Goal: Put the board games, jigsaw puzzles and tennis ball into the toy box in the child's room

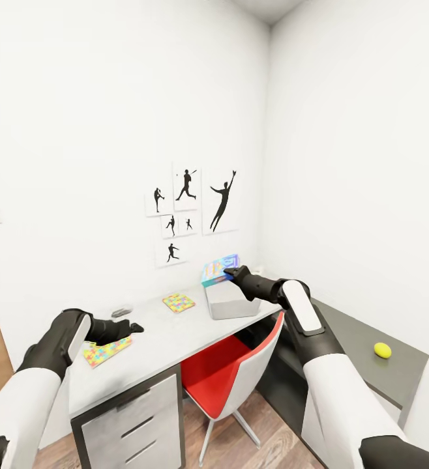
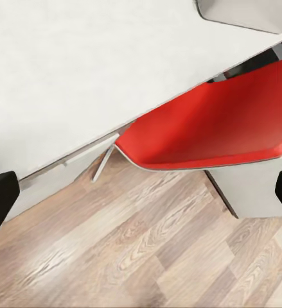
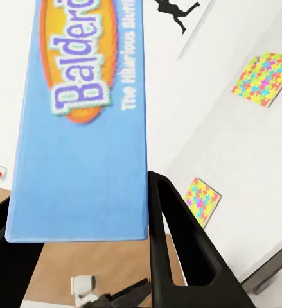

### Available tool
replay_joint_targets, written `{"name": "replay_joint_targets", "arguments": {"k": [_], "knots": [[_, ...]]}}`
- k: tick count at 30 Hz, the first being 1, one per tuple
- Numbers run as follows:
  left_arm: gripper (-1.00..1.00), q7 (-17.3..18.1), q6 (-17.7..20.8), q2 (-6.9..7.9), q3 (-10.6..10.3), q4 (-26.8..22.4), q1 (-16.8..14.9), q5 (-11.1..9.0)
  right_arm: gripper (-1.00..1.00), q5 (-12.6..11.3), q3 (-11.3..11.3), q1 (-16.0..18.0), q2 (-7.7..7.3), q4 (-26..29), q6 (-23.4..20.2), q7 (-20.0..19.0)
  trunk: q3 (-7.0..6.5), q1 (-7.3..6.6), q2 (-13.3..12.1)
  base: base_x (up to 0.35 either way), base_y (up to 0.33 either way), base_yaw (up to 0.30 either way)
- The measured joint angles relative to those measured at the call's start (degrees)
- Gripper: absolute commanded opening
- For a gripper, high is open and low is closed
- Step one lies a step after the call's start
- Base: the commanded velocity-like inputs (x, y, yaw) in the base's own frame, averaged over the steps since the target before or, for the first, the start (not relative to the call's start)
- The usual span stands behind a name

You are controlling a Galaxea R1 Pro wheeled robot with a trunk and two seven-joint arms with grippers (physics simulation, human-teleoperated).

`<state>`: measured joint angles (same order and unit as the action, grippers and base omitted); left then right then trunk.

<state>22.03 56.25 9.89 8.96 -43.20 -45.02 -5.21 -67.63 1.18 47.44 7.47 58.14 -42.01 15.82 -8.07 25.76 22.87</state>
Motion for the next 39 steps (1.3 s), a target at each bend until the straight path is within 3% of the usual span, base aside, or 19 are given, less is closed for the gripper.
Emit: {"name": "replay_joint_targets", "arguments": {"k": [4, 12, 39], "knots": [[1.00, -0.1, 1.0, 0.05, 0.0, 0.7, -3.8, 0.0, -1.00, -0.1, 0.0, 0.0, 0.21, 0.0, 0.0, 0.2, 0.00, 0.00, 0.0, 0.000, 0.000, 0.000], [1.00, -0.4, 2.8, -0.21, -0.1, 0.9, -7.2, 0.3, -1.00, 0.1, -0.1, 0.2, 0.31, -0.1, 0.0, 0.3, 0.04, 0.00, 0.0, 0.000, 0.000, 0.000], [1.00, -0.1, 2.3, -0.06, -0.6, 0.9, -7.6, 0.1, -1.00, -0.1, -0.2, 0.1, -0.01, -0.4, -0.1, -0.1, 2.42, 0.00, 0.0, 0.000, 0.000, 0.000]]}}
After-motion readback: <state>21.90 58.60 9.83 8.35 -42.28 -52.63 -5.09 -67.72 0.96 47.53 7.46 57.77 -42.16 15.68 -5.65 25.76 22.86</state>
